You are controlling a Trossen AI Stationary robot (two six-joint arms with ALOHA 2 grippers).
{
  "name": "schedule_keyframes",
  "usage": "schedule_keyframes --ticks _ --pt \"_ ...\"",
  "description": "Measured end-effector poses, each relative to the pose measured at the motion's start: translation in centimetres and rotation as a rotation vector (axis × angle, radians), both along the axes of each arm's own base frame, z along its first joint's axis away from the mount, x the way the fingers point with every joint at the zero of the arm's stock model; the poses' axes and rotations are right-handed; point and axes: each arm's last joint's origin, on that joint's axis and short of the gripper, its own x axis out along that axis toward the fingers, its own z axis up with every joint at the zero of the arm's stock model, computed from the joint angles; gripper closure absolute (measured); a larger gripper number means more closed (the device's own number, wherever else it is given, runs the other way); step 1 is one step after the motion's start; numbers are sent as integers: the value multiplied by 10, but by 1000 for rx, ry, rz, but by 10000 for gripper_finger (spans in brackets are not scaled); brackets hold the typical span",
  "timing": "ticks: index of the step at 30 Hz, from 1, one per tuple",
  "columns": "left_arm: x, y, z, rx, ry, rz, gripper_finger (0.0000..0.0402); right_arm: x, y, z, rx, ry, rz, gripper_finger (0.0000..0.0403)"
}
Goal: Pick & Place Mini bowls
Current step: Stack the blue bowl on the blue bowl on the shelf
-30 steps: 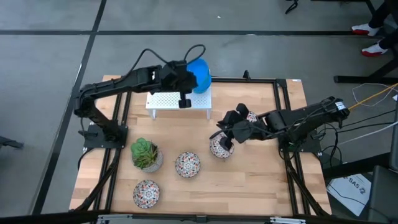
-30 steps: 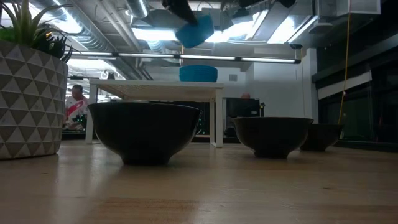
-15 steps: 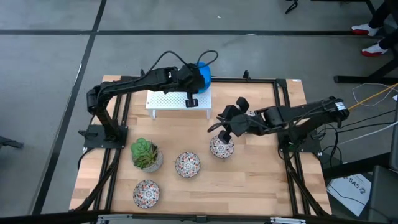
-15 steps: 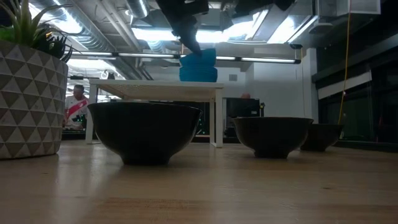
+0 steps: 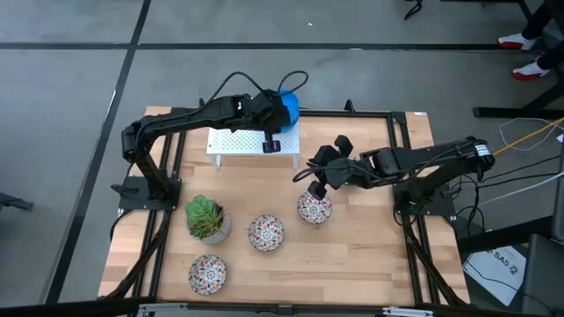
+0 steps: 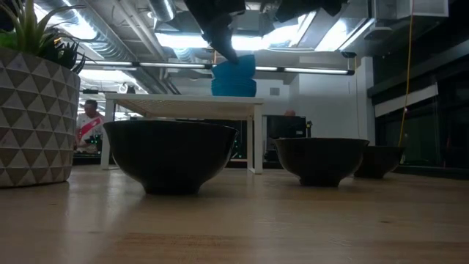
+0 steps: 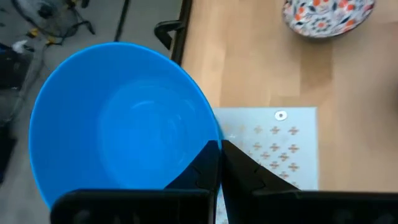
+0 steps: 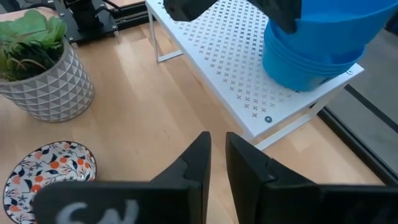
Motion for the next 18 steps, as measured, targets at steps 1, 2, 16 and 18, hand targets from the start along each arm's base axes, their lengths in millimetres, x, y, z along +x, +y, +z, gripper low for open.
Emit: schedule_keyframes --ticks 1,2,16,18 --pt "0 0 0 -11 -5 1 398 0 0 0 0 0 0 351" --pt "0 0 0 -18 -9 7 398 0 0 0 -1 1 0 351" --pt "-2 5 0 -3 -14 54 382 0 0 0 -2 1 1 351" --pt "-2 6 0 -15 -23 70 376 0 0 0 -3 1 1 351"
